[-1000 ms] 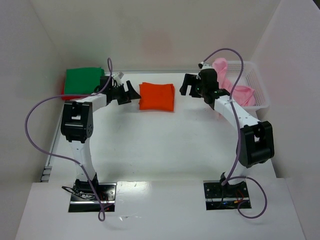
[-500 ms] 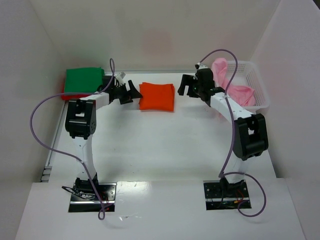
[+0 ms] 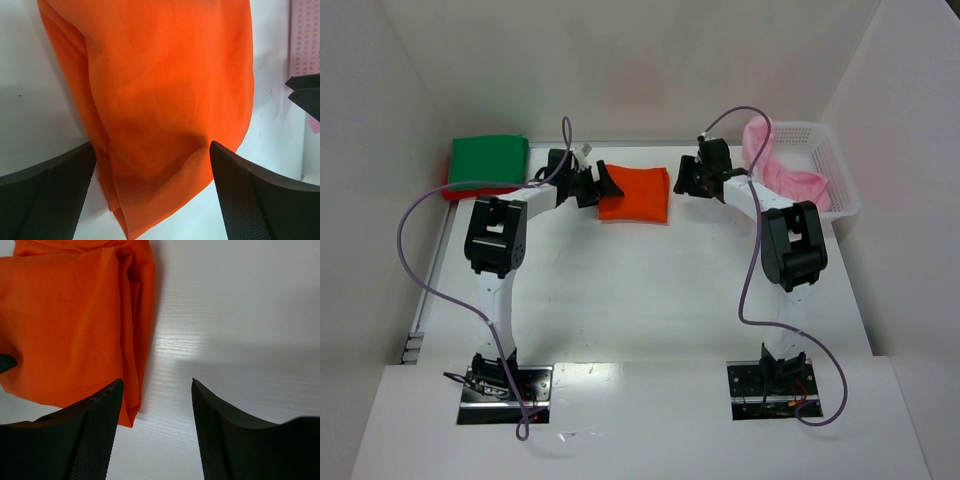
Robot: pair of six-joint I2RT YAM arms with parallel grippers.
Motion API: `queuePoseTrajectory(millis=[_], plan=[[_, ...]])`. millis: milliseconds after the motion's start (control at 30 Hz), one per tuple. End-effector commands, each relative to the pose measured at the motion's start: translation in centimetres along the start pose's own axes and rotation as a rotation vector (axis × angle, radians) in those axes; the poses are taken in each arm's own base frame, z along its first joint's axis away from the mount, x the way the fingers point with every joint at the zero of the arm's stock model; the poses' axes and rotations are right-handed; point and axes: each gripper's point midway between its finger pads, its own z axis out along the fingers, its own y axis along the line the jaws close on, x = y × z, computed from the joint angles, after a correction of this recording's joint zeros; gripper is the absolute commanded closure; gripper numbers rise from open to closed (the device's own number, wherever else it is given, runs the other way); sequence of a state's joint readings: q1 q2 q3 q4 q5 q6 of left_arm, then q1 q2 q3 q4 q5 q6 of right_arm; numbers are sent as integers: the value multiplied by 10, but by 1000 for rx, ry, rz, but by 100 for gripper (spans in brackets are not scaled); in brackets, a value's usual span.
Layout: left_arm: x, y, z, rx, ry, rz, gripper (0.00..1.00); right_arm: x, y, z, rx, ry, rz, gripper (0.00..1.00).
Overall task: Fold and stack the t-shirts
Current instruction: Put the neatly folded tshirt into the corner of the board with the left arm
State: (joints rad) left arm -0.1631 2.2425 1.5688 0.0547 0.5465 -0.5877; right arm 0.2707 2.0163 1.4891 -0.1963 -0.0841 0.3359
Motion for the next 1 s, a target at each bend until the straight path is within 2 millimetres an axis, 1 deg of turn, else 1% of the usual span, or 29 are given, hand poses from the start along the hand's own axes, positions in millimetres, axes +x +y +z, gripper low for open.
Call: queuePoseTrajectory(millis=[0,167,200,233,267,300,333,367,400,433,467,500,533,567,600,633,700,733,800,833,867,900,933,967], plan=[[1,17,8,-48,-2,-71,0,-42,21,-7,-46,-98,-16,38],[6,23,14,-58,-5,-127,0,-40,20,-8,-42,-89,-24,38],[7,23,15,-56,-9,-146,0,-42,20,-12,-42,-91,-35,38],[7,23,15,-56,-9,-159,0,-42,19,-11,-34,-94,-34,38],[9,23,17,-43,-4,-169,0,-47,21,-16,-38,-106,-35,38],[6,21,18,-36,-15,-171,0,-43,19,-15,-35,-97,-35,38],[10,23,20,-33,-3,-190,0,-47,21,-19,-39,-108,-36,38],[8,24,23,-31,-5,-189,0,-47,21,-19,-39,-109,-36,38],[4,19,22,-14,-5,-182,0,-47,21,-22,-39,-110,-45,38],[5,22,25,-16,-3,-184,4,-51,23,-26,-43,-120,-46,38],[8,22,27,-14,10,-190,4,-47,20,-25,-31,-115,-45,38],[7,17,29,-5,11,-181,4,-51,22,-29,-35,-125,-45,38],[7,16,29,-5,11,-180,5,-56,21,-34,-29,-140,-56,38],[7,17,29,-5,11,-171,5,-53,20,-34,-25,-130,-56,38],[7,17,29,-5,11,-171,8,-58,21,-38,-20,-145,-65,38],[9,18,28,-10,18,-177,8,-58,21,-38,-20,-145,-65,38],[12,22,30,-15,25,-171,11,-69,24,-51,-22,-178,-66,38],[10,20,30,-15,26,-172,16,-69,24,-51,-22,-178,-66,38],[11,19,30,-7,31,-163,27,-74,27,-61,-28,-197,-76,38],[10,17,29,2,37,-153,33,-71,24,-59,-16,-192,-75,38],[10,17,29,2,37,-153,42,-75,25,-64,-19,-203,-85,38],[8,15,28,1,38,-141,48,-75,23,-66,-9,-207,-84,38],[10,16,28,-3,44,-136,52,-75,23,-66,-9,-207,-84,38],[6,14,28,2,37,-130,56,-70,21,-65,-6,-197,-83,38]])
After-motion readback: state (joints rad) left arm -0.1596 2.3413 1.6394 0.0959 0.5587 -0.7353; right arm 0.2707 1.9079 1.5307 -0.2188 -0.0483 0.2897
